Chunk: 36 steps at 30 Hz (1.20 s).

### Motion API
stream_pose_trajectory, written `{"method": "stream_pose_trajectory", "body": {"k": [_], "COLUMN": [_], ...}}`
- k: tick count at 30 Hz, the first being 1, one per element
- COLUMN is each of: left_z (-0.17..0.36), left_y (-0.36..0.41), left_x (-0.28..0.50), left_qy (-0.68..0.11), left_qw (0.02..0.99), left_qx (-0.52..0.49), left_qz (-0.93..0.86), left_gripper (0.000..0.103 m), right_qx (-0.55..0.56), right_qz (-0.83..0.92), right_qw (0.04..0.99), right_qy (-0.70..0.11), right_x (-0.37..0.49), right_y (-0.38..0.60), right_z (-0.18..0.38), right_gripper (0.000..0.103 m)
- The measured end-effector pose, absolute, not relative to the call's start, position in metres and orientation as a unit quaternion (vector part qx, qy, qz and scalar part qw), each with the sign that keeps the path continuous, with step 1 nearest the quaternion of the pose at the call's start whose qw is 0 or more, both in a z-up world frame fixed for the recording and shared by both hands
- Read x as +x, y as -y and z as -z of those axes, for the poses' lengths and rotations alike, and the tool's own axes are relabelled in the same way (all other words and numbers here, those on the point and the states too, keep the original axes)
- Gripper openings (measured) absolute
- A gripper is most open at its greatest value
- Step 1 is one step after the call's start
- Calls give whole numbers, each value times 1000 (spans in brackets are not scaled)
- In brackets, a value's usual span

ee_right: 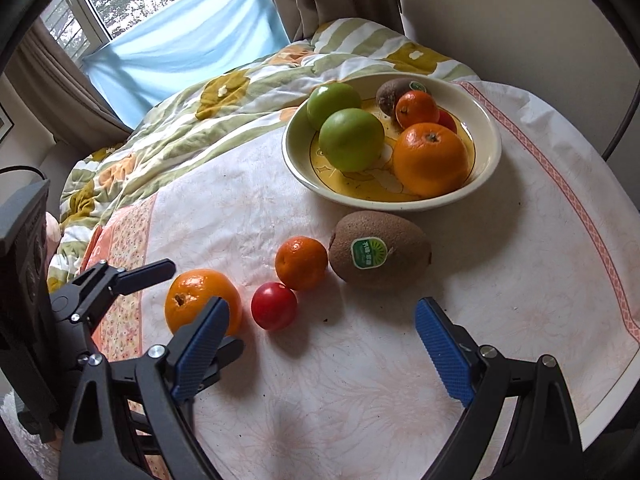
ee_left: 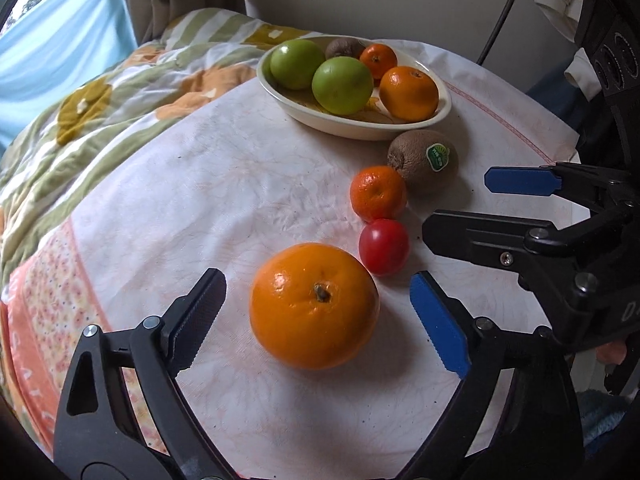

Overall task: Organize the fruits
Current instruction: 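Grasp the second large orange with the left tool, then grasp a red tomato with the right tool while the left tool holds the orange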

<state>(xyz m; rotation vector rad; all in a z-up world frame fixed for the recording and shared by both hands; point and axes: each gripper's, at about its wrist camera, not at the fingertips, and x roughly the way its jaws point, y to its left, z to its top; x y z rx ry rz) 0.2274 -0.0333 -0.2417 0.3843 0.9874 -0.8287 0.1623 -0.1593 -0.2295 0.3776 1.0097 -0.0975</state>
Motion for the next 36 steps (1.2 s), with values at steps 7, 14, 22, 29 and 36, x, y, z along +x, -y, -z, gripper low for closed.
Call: {"method": "stream_pose_trajectory", "body": {"k": [7,14,22,29,36], "left_z": [253,253,252,252,252], "left_y": [35,30,21,7,-8], "left_x": [231,228,227,229,228], "left_qy": [-469,-469,-469,-474,-478], "left_qw": [775,771,774,778,787], "left_qx": [184,186,182,184,173], "left_qz": [381,388,383,369,351], "left_gripper": [78,66,66,66,66], "right_qx": [184,181,178,172,155], "right_qz": [49,47,37,21,15], "right_qw": [854,853,850,844,847], "right_qy": [-484,-487,-495,-508,-509], "right_x": [163,166,173,178,182], "right_y": [158,156,147,139,130], "right_z": [235,237,243,253,257], "right_gripper": [93,92,87,71,63]}}
